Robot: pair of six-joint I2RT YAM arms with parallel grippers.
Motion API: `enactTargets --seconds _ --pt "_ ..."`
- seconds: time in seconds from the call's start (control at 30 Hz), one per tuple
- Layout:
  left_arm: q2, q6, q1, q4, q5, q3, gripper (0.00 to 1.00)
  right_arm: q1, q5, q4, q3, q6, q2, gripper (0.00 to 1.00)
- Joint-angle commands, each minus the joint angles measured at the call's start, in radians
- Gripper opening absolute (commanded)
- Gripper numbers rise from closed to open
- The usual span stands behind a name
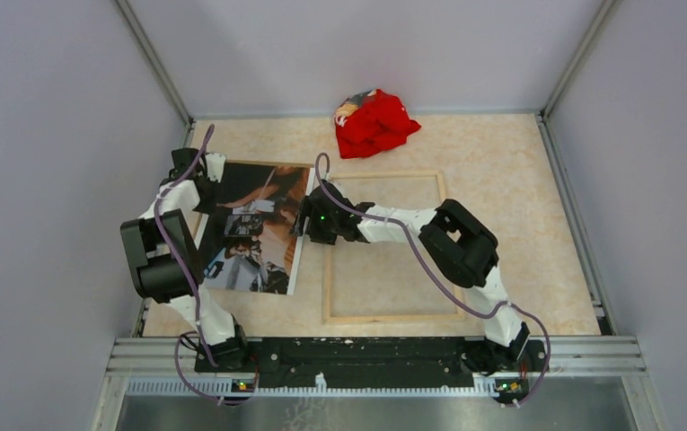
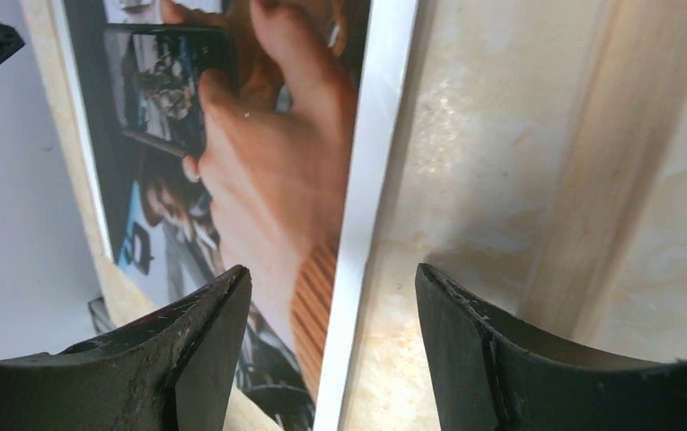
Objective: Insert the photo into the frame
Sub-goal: Pick up the photo at the center of the board.
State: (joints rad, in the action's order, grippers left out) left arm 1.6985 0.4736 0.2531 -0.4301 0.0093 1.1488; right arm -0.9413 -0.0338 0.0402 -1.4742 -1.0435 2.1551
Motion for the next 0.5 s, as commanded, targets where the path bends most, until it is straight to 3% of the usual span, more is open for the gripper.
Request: enactTargets --seconds 0.0,0.47 --pt "0.068 0.006 0.036 0.140 -0.146 0.025 0.18 0.013 0.092 0.102 -0.071 0.051 -0.006 0.68" --pt "0.131 -0.008 0.031 0.264 -0.176 -0.033 0.18 0.034 0.085 0.072 -0.080 0.038 0.045 0.68"
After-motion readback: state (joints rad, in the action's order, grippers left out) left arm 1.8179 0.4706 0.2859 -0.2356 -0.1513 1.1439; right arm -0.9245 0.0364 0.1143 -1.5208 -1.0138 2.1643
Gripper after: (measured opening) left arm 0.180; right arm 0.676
